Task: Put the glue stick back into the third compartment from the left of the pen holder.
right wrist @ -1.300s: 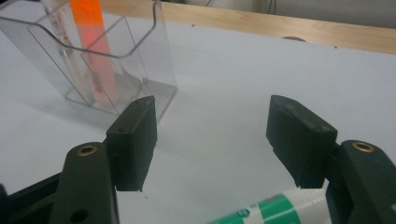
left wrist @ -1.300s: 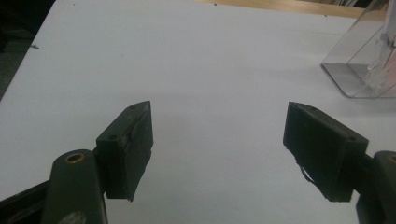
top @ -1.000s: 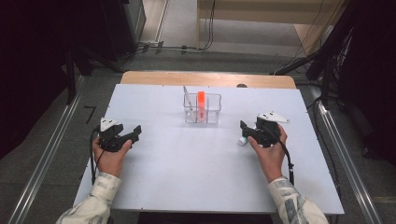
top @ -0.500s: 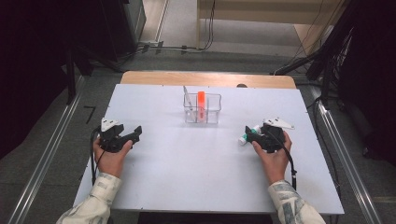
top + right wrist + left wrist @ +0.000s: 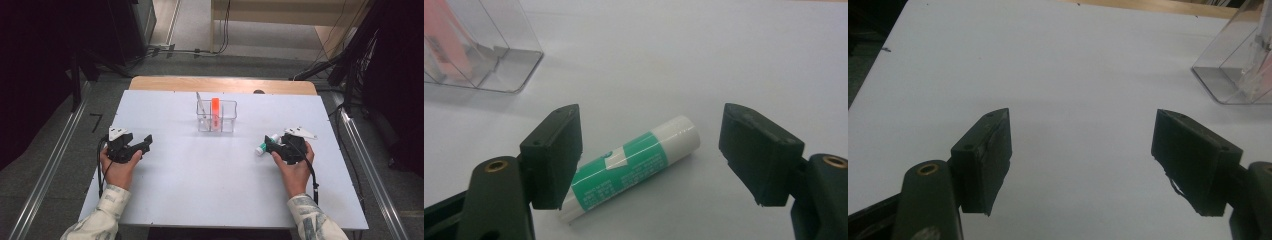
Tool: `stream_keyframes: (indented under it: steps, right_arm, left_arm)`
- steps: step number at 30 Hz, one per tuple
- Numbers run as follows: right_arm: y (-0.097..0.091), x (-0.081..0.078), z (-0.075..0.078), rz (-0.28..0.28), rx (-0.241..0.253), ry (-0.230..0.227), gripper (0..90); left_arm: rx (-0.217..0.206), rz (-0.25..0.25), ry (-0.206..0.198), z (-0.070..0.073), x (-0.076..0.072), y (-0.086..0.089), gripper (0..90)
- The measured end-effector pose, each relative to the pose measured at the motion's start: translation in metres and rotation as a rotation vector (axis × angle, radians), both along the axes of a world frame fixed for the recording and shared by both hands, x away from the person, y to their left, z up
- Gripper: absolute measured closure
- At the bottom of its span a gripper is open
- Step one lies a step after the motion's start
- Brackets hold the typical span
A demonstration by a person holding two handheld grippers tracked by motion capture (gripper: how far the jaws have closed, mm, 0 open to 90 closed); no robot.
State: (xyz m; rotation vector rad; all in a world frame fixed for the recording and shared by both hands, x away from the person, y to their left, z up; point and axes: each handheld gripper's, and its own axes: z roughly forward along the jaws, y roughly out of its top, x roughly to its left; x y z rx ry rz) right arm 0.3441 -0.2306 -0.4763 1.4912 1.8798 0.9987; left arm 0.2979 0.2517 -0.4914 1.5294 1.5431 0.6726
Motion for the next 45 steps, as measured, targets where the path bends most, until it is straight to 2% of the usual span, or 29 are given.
stream_keyframes:
  steps: [10,16,19,26,29,37,45]
  right_arm:
    - [-0.002,0.001,-0.001,-0.017,-0.003,0.004,23.8]
    - [-0.002,0.003,-0.003,-0.021,-0.002,0.023,23.8]
    - [-0.003,0.006,-0.005,-0.033,0.013,0.034,23.8]
    - [0.001,0.011,-0.008,-0.050,0.006,0.041,24.0]
    - [0.003,0.014,-0.010,-0.072,-0.017,0.044,23.2]
    - [0.004,0.024,-0.016,-0.100,-0.019,0.069,21.5]
    - [0.004,0.029,-0.021,-0.098,-0.026,0.078,20.8]
  left_arm:
    - [0.005,-0.003,0.000,0.001,-0.001,-0.001,24.7]
    - [0.003,-0.004,-0.003,0.001,-0.002,-0.001,24.7]
    - [0.002,-0.004,-0.003,0.001,-0.002,0.000,24.7]
    - [0.002,-0.005,-0.004,0.001,-0.002,0.000,24.7]
    - [0.004,-0.005,-0.002,0.001,-0.002,0.000,24.7]
    - [0.006,-0.005,0.000,0.001,-0.002,0.000,24.7]
    - [0.004,-0.008,0.001,0.001,-0.002,0.000,24.7]
